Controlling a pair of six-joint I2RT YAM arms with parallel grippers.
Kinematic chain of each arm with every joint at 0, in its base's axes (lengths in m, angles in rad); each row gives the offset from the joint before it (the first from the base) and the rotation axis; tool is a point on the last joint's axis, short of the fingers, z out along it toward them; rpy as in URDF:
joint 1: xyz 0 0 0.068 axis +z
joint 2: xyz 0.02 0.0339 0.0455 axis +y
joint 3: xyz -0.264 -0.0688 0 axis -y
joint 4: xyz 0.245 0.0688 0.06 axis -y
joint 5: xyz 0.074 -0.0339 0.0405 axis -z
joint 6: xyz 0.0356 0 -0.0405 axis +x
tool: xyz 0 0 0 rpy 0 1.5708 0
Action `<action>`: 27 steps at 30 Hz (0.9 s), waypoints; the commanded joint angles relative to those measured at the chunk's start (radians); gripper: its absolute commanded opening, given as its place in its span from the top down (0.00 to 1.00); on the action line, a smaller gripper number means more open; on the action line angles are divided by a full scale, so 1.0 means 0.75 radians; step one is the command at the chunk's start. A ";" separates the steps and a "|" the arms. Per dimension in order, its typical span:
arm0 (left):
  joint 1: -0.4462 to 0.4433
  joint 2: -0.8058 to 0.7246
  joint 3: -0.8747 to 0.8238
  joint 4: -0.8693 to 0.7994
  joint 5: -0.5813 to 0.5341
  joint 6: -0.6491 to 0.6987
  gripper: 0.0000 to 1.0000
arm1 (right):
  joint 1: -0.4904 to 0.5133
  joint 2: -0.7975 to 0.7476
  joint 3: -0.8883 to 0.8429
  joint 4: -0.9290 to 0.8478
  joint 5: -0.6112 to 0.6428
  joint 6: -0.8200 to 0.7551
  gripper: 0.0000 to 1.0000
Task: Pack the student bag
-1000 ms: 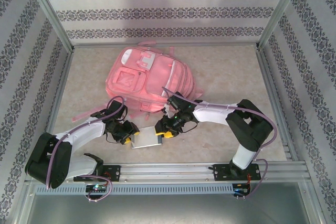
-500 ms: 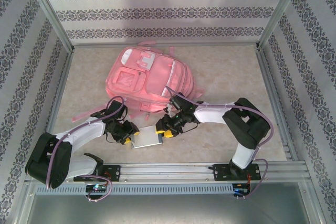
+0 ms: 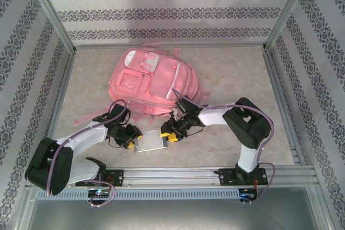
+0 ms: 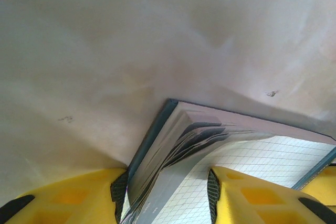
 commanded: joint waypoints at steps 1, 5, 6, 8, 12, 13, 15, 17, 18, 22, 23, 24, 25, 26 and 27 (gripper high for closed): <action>-0.053 0.064 -0.054 0.220 0.127 -0.039 0.55 | 0.122 0.120 0.081 0.350 -0.074 -0.059 0.56; -0.060 0.062 -0.044 0.215 0.127 -0.039 0.61 | 0.124 0.090 0.091 0.291 -0.055 -0.093 0.64; -0.062 0.057 -0.042 0.211 0.127 -0.036 0.63 | 0.124 0.066 0.099 0.225 -0.034 -0.134 0.65; -0.062 0.036 -0.036 0.203 0.129 -0.029 0.68 | 0.123 0.027 0.111 0.110 0.006 -0.211 0.66; -0.062 -0.024 -0.032 0.210 0.151 -0.029 0.78 | 0.120 0.006 0.098 0.003 0.049 -0.279 0.68; -0.061 -0.047 -0.030 0.213 0.159 -0.028 0.80 | 0.120 0.012 0.091 -0.011 0.054 -0.290 0.68; -0.062 -0.093 -0.027 0.204 0.170 -0.025 0.84 | 0.118 0.018 0.082 -0.038 0.082 -0.306 0.69; -0.062 -0.132 -0.016 0.177 0.176 -0.010 0.88 | 0.113 0.023 0.075 -0.065 0.108 -0.323 0.71; -0.061 -0.145 -0.014 0.168 0.182 -0.005 0.90 | 0.111 0.024 0.073 -0.072 0.115 -0.328 0.71; -0.061 -0.188 -0.021 0.162 0.221 0.003 0.98 | 0.094 0.013 0.071 -0.102 0.138 -0.349 0.71; -0.061 -0.202 -0.022 0.154 0.227 0.005 1.00 | 0.088 0.007 0.071 -0.115 0.143 -0.357 0.71; -0.062 -0.213 -0.021 0.147 0.231 0.006 1.00 | 0.082 0.001 0.071 -0.129 0.150 -0.364 0.68; -0.061 -0.232 -0.016 0.135 0.232 0.007 1.00 | 0.074 -0.007 0.070 -0.142 0.154 -0.372 0.63; -0.060 -0.250 -0.008 0.123 0.232 0.005 1.00 | 0.063 -0.017 0.065 -0.155 0.154 -0.379 0.58; -0.061 -0.270 -0.002 0.113 0.232 0.005 1.00 | 0.055 -0.027 0.061 -0.168 0.157 -0.385 0.54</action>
